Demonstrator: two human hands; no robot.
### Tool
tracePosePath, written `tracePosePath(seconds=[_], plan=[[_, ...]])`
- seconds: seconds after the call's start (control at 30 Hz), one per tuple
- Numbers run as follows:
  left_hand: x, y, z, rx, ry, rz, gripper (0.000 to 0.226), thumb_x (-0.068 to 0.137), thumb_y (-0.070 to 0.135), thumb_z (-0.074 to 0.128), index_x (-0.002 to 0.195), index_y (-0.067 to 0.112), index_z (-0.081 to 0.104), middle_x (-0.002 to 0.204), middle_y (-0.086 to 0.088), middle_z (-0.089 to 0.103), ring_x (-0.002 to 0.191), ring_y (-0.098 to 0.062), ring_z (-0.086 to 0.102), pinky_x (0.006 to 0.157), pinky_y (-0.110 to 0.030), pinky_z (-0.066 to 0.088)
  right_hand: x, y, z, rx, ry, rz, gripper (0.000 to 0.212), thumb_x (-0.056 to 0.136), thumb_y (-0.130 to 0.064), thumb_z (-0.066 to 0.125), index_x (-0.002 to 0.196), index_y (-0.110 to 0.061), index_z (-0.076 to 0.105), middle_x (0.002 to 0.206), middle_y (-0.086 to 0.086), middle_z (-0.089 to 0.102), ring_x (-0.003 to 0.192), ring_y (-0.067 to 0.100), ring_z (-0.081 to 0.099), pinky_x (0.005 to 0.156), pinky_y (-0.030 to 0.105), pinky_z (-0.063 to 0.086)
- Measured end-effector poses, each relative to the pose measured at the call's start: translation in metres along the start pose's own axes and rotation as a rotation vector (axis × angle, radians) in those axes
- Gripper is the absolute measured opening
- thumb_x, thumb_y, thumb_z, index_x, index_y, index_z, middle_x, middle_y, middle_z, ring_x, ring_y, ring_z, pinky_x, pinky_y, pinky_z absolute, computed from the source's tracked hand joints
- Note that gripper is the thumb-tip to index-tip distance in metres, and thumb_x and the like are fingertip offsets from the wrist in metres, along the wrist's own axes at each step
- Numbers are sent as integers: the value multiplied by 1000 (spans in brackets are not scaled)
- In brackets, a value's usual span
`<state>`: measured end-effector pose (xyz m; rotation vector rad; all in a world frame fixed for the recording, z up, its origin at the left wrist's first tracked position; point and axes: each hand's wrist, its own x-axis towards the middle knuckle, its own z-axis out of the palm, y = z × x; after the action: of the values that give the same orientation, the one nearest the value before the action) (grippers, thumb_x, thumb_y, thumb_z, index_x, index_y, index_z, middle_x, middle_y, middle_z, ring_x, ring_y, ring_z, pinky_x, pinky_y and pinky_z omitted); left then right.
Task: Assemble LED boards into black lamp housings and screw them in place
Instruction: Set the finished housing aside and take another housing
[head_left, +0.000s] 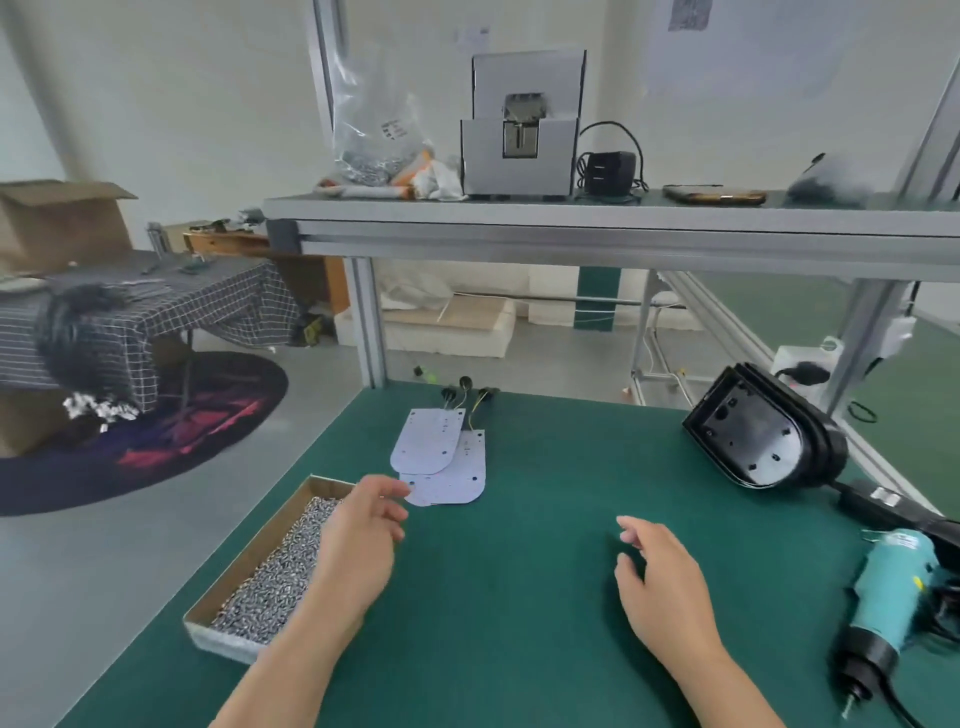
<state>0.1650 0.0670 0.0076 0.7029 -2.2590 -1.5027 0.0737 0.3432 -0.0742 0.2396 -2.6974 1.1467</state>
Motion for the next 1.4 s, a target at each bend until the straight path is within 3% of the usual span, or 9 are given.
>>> tracePosePath(seconds=[0.13,0.43,0.6,0.7,0.83,1.0,1.13,1.27,1.4], plan=[[15,-27,-45,398,247,62,51,87,-10,41,83,36,64,95,6,62,83,-16,58,70,-36,49,15,3,-2,89,74,134,46,94,-4,57,139,-12,53,129,2,55,119,21,54,100,34,42],[15,-44,-40,763,318,113,34,85,4,64,75,35,73,94,8,71,105,-27,59,95,-46,37,66,19,-27,217,493,513,61,91,0,58,149,-9,41,157,18,25,140,37,34,105,56,39],[36,-26,-38,611,354,210,33,82,2,71,73,33,68,85,1,60,89,-29,53,82,-45,45,86,26,-33,152,529,553,63,93,-4,58,152,-12,37,163,20,16,146,40,25,109,59,34],[61,-11,-18,559,258,251,15,83,18,77,89,29,69,102,-4,59,94,-28,55,81,-41,46,96,32,-36,36,507,565,60,95,-11,57,152,-17,38,161,23,22,141,44,31,111,57,34],[127,12,19,709,54,77,81,78,57,76,141,16,46,137,-17,45,123,-34,47,97,-44,44,109,38,-35,-173,432,595,58,100,-24,52,154,-17,33,155,29,28,134,47,38,113,53,31],[196,19,62,916,-132,-122,125,64,91,57,156,24,6,147,-19,40,136,-38,37,108,-49,38,116,46,-38,-277,362,636,58,101,-26,48,153,-7,31,147,28,38,132,43,39,109,52,33],[215,6,88,918,-228,-190,136,56,96,52,154,33,-17,151,-15,39,143,-38,26,109,-52,30,116,50,-38,-241,405,621,51,100,-19,50,147,-1,41,140,32,43,127,47,42,107,54,32],[217,-1,103,923,-161,-154,134,59,86,63,156,29,-10,148,-14,39,138,-35,34,106,-48,34,118,51,-38,-155,476,637,37,98,-12,51,129,8,51,130,36,47,116,51,46,104,58,35],[219,3,104,841,-126,-136,129,62,70,73,156,26,-5,146,-16,35,136,-38,32,107,-48,33,117,48,-40,-25,517,652,44,102,-12,47,141,5,42,139,36,37,108,57,48,104,60,35]])
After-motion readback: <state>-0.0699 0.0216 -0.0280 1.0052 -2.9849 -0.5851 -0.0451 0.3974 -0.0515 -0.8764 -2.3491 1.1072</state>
